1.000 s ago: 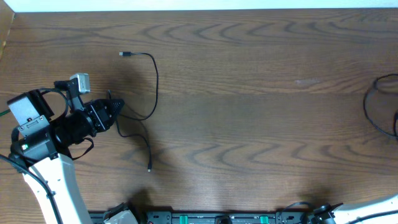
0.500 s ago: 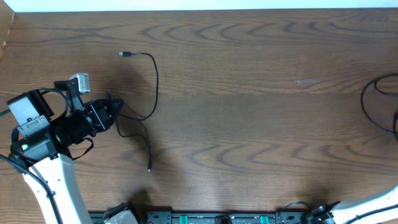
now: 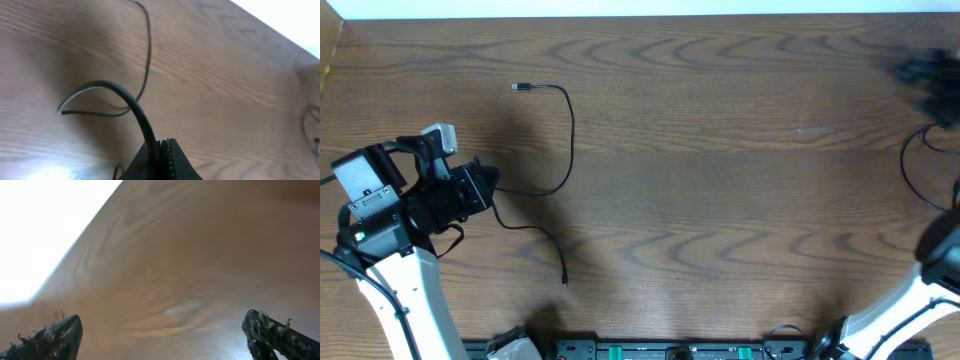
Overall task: Untangle cables
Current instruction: 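Move both grippers toward the center above the remaining black cable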
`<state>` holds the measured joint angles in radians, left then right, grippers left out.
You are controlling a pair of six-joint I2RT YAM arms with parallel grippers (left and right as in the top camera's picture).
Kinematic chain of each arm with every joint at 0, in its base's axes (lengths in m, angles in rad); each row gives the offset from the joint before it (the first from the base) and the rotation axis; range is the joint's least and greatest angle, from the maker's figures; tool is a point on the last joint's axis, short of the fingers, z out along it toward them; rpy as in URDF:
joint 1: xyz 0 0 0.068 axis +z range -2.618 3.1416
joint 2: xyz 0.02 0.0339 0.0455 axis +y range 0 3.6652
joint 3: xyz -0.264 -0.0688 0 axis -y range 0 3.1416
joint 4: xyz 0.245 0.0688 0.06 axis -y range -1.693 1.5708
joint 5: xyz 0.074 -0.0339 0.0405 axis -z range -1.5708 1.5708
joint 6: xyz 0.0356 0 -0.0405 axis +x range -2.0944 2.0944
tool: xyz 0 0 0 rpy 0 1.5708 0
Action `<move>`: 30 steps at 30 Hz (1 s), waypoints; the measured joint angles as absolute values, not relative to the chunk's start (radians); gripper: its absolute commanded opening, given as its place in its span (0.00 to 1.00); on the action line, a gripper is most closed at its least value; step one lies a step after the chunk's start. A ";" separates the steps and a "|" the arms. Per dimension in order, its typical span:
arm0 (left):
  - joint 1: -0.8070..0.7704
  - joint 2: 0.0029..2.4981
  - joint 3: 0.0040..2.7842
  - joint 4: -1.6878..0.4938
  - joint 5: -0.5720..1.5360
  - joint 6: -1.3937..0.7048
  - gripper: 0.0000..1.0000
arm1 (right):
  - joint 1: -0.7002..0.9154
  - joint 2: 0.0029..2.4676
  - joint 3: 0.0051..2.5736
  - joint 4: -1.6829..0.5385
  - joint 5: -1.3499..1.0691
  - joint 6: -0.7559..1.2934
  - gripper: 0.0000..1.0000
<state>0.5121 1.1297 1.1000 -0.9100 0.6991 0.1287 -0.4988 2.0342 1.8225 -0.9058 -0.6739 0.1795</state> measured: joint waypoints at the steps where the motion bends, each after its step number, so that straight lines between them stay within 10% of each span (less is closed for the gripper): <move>1: 0.511 1.130 1.100 -0.910 0.697 0.128 0.07 | -0.449 2.034 1.822 -0.908 -0.682 0.131 0.99; 9: 0.395 1.130 1.100 -0.801 0.884 0.160 0.08 | -0.087 2.034 1.822 -0.958 -0.672 -0.174 0.99; 19: 0.170 1.132 1.095 -0.170 1.262 0.055 0.07 | 0.248 2.034 1.822 -1.069 -0.588 -0.501 0.99; 30: 0.096 1.132 1.095 -0.129 1.320 -0.038 0.07 | 0.472 2.034 1.821 -0.834 -0.607 -0.860 0.99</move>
<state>0.0963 1.1324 1.0946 -0.1291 1.3197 -0.0380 0.4721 2.0342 1.8210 -0.8341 -0.6067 -0.8600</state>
